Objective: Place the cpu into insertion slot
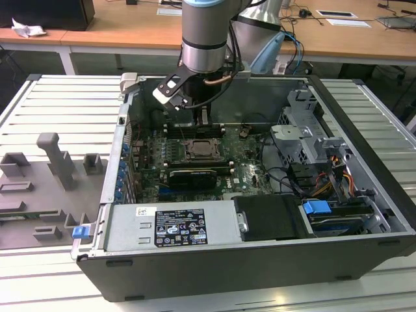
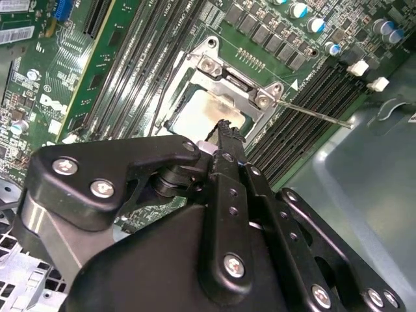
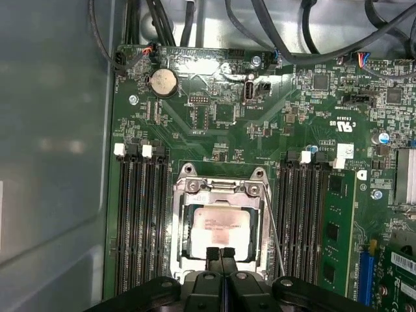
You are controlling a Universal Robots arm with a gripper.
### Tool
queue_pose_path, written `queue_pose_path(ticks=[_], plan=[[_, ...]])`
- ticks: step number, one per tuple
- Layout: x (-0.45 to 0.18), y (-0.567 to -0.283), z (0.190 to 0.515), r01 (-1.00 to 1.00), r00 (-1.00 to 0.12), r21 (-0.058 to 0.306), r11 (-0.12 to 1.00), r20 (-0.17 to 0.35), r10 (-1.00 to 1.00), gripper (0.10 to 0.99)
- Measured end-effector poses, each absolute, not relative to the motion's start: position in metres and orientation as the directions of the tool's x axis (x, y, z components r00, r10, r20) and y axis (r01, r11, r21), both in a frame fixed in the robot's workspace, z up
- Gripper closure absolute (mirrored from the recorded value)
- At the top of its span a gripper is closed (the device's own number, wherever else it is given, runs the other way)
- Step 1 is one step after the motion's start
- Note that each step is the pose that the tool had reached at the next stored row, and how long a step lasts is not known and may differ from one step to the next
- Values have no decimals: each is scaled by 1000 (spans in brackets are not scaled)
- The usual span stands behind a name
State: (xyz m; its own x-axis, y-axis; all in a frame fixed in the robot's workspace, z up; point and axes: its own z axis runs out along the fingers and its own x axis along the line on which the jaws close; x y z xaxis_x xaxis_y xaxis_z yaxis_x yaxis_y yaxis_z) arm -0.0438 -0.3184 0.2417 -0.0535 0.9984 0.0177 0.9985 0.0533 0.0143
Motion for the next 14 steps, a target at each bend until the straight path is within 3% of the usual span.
queue_pose_path(ticks=[14], plan=[[-44, -318, 263, 998, -53, 14, 53, 18, 998, 980]])
